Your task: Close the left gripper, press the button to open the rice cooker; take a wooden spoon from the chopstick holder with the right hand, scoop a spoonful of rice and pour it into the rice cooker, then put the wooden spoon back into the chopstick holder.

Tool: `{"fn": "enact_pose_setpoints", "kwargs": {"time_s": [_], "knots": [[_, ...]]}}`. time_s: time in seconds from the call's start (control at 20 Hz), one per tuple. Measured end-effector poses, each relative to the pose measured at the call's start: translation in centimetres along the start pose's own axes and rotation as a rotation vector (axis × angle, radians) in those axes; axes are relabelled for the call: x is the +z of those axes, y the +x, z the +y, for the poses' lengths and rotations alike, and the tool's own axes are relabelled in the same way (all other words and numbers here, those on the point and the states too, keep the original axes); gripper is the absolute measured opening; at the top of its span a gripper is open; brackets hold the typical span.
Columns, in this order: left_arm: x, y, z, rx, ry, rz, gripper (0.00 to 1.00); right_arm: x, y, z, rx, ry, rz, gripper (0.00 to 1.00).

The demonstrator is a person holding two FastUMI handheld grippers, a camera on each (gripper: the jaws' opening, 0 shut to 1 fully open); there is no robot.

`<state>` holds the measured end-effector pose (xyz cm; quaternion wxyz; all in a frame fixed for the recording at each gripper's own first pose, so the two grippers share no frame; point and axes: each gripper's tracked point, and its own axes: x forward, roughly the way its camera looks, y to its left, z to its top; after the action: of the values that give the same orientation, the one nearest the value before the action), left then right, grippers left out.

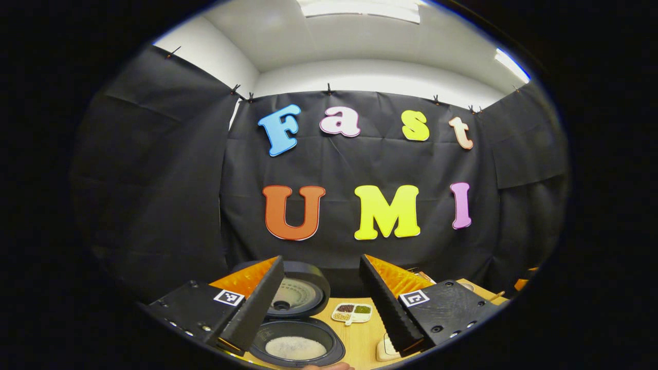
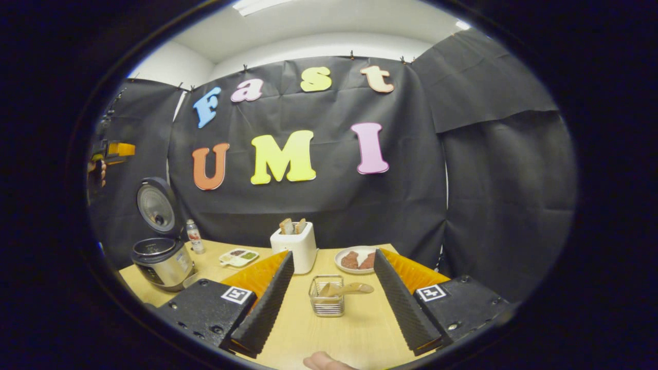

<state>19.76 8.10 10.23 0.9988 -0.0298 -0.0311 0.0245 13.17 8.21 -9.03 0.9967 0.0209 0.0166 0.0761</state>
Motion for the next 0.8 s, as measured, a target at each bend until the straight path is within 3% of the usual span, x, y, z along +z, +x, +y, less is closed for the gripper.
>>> {"fn": "enact_pose_setpoints", "kwargs": {"time_s": [0.4, 0.45, 0.5, 0.55, 0.65, 0.8], "knots": [[-1.2, 8.7, 6.5, 0.135, 0.004, -0.062, 0.94, 0.1, -0.5, 1.3, 0.051, 0.008, -0.041, 1.0], [-1.6, 9.9, 7.2, 0.15, 0.023, -0.068, 0.94, 0.4, -0.6, 1.2, 0.052, 0.028, -0.057, 0.94], [-2.2, 11.1, 7.8, 0.158, 0.033, -0.067, 0.94, 0.5, -0.7, 1.4, 0.054, 0.043, -0.064, 1.0], [-2.6, 12.2, 8.5, 0.168, 0.034, -0.06, 0.94, 0.3, -0.8, 1.5, 0.056, 0.061, -0.064, 0.94], [-4.3, 13.9, 9.3, 0.182, 0.022, -0.018, 0.94, 0.4, -1.2, 1.4, 0.056, 0.069, -0.072, 1.0], [-6.5, 15.4, 10.6, 0.208, 0.009, 0.055, 0.94, 0.6, -2.1, 0.8, 0.037, 0.068, -0.082, 1.0]]}}
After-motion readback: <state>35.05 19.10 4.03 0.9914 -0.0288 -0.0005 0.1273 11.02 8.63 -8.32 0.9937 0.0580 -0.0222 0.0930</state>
